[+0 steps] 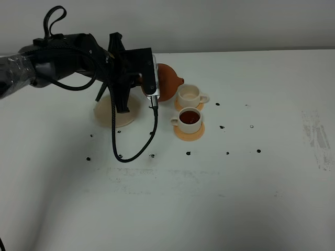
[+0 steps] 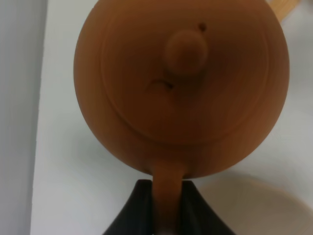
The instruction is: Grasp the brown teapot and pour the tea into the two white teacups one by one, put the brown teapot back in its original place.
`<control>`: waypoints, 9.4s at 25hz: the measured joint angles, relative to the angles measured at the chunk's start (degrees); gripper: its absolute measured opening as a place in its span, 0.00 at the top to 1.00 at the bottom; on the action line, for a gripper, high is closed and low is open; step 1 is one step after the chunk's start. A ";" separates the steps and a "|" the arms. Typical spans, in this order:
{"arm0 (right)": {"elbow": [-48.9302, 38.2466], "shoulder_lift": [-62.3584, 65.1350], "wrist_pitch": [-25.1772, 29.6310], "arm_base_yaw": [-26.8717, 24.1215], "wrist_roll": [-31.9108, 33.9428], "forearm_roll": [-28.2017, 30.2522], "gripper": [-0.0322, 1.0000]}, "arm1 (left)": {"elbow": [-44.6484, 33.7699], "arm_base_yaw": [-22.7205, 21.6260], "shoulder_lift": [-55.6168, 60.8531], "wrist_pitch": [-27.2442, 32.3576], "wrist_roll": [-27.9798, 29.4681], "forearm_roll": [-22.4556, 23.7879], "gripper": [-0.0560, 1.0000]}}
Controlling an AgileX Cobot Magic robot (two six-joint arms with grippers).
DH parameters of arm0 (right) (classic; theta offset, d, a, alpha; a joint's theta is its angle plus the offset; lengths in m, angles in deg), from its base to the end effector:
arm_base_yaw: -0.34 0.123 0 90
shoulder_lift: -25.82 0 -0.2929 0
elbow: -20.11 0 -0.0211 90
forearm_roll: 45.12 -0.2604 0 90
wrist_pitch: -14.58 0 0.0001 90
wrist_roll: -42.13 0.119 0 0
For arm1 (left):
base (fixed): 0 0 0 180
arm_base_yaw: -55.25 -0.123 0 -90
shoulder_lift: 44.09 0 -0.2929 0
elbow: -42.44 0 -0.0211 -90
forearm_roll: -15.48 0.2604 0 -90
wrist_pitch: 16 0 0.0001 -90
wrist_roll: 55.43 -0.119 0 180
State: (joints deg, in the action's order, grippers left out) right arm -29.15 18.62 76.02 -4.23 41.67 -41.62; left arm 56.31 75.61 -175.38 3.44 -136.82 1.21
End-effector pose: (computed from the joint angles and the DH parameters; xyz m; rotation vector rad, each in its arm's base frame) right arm 0.0192 -0.0079 0.2656 0.0770 2.0572 -0.1277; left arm 0.4804 -0.1887 0.1561 1.6965 1.6920 0.2971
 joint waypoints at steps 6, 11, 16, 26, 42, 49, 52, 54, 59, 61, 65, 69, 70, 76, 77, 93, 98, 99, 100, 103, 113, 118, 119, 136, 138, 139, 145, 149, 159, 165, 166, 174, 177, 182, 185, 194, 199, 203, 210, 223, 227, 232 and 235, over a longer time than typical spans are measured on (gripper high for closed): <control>0.00 0.03 0.00 0.00 0.00 0.00 0.53 | 0.06 1.08 -0.54 -2.45 -0.56 2.43 0.85; 0.00 0.03 0.00 0.00 0.00 0.00 0.53 | 0.11 1.36 -0.54 -3.89 2.33 5.64 0.85; 0.00 0.03 0.00 0.00 0.00 0.00 0.53 | 0.11 1.48 -0.54 -4.91 3.83 9.91 0.85; 0.00 0.03 0.00 0.00 0.00 0.00 0.53 | 0.11 2.24 -0.54 -10.10 8.01 17.37 0.85; 0.00 0.03 -0.05 0.00 0.00 0.00 0.53 | 0.11 3.69 -1.04 -11.67 8.26 28.79 0.85; 0.00 0.03 -0.05 0.00 0.00 0.00 0.53 | 0.11 4.52 -1.23 -13.19 9.53 33.33 0.85; 0.00 0.03 -0.05 0.00 0.00 0.00 0.53 | 0.11 4.70 -1.68 -14.06 9.81 34.99 0.85; 0.00 0.03 -0.05 0.00 0.00 0.00 0.53 | 0.11 4.70 -1.75 -14.06 9.81 36.08 0.85; 0.00 0.03 -0.05 0.00 0.00 0.00 0.53 | 0.11 4.70 -2.08 -14.27 9.87 38.53 0.85; 0.00 0.03 -0.05 0.00 0.00 0.00 0.53 | 0.11 4.70 -2.12 -14.46 9.92 39.42 0.85; 0.00 0.03 -0.05 0.00 0.00 0.00 0.53 | 0.11 4.77 -2.12 -14.94 9.91 41.07 0.85; 0.00 0.03 -0.05 0.00 0.00 0.00 0.53 | 0.11 4.77 -2.12 -15.34 9.93 42.75 0.85; 0.00 0.03 -0.05 0.00 0.00 0.00 0.53 | 0.11 4.77 -2.12 -15.34 9.93 43.04 0.85; 0.00 0.03 -0.05 0.00 0.00 0.00 0.53 | 0.11 4.77 -2.12 -16.12 9.93 44.57 0.85; 0.00 0.03 -0.05 0.00 0.00 0.00 0.53 | 0.11 4.77 -2.12 -16.25 9.93 44.85 0.85; 0.00 0.03 -0.05 0.00 0.00 0.00 0.53 | 0.11 4.77 -2.12 -17.93 9.93 47.45 0.85; 0.00 0.03 -0.05 0.00 0.00 0.00 0.53 | 0.11 4.77 -2.14 -18.99 9.88 48.53 0.85; 0.00 0.03 -0.05 0.00 0.00 0.00 0.53 | 0.11 4.77 -2.18 -19.44 9.88 48.76 0.85; 0.00 0.03 -0.05 0.00 0.00 0.00 0.53 | 0.11 4.77 -2.18 -19.44 9.85 49.00 0.85; 0.00 0.03 -0.05 0.00 0.00 0.00 0.53 | 0.11 4.77 -2.18 -19.44 9.85 49.51 0.85; 0.00 0.03 -0.05 0.00 0.00 0.00 0.53 | 0.11 4.77 -2.18 -20.26 9.85 51.54 0.85; 0.00 0.03 -0.05 0.00 0.00 0.00 0.53 | 0.11 4.77 -2.18 -20.45 9.85 51.92 0.85; 0.00 0.03 -0.05 0.00 0.00 0.00 0.53 | 0.19 4.77 -2.32 -20.45 9.85 52.06 0.85; 0.00 0.03 0.00 0.00 0.00 0.00 0.53 | 2.30 4.77 -4.59 -20.88 8.78 54.79 0.85; 0.00 0.03 0.00 0.00 0.00 0.00 0.53 | 2.30 4.77 -4.59 -20.88 8.44 54.98 0.85; 0.00 0.03 0.00 0.00 0.00 0.00 0.53 | 2.30 4.77 -4.59 -20.88 8.37 55.18 0.85; 0.00 0.03 0.00 0.00 0.00 0.00 0.53 | 2.30 4.77 -4.59 -22.05 8.22 56.45 0.85; 0.00 0.03 0.00 0.00 0.00 0.00 0.53 | 2.30 4.77 -4.59 -22.22 8.22 57.12 0.85; 0.00 0.03 0.00 0.00 0.00 0.00 0.53 | 2.30 5.01 -4.59 -23.15 8.07 59.14 0.85; 0.00 0.03 0.00 0.00 0.00 0.00 0.53 | 2.30 5.07 -4.59 -23.45 8.07 60.69 0.85; 0.00 0.03 0.00 0.00 0.00 0.00 0.53 | 2.30 5.07 -4.59 -23.45 8.07 60.93 0.85; 0.00 0.03 0.00 0.00 0.00 0.00 0.53 | 2.30 5.07 -4.59 -23.45 8.07 62.31 0.85; 0.00 0.03 0.00 0.00 0.00 0.00 0.53 | 2.30 5.07 -4.59 -23.56 8.07 62.54 0.85; 0.00 0.03 0.00 0.00 0.00 0.00 0.53 | 2.30 5.07 -4.59 -23.92 7.91 62.80 0.85; 0.00 0.03 0.00 0.00 0.00 0.00 0.53 | 2.30 5.07 -4.59 -23.97 6.74 62.80 0.85; 0.00 0.03 0.00 0.00 0.00 0.00 0.53 | 2.30 5.07 -4.59 -24.28 6.32 62.81 0.85; 0.00 0.03 0.00 0.00 0.00 0.00 0.53 | 2.30 5.07 -4.59 -24.28 7.15 62.46 0.85; 0.00 0.03 0.00 0.00 0.00 0.00 0.53 | 2.30 5.07 -4.59 -23.85 10.62 61.24 0.85; 0.00 0.03 0.00 0.00 0.00 0.00 0.53 | 2.30 5.07 -4.41 -22.79 16.88 59.23 0.85; 0.00 0.03 0.00 0.00 0.00 0.00 0.53 | 2.30 4.88 -1.85 -19.44 22.88 50.97 0.85; 0.00 0.03 0.00 0.00 0.00 0.00 0.53 | 1.53 4.88 0.37 -17.67 24.53 46.02 0.85; 0.00 0.03 0.00 0.00 0.00 0.00 0.53 | 0.33 4.58 3.69 -12.09 24.86 38.44 0.85; 0.00 0.03 0.00 0.00 0.00 0.00 0.53 | 0.31 3.78 5.34 -8.34 24.93 32.81 0.85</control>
State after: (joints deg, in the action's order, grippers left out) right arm -29.15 18.64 76.02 -4.23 41.67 -41.62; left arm 56.62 79.39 -170.04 -4.90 -111.89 34.02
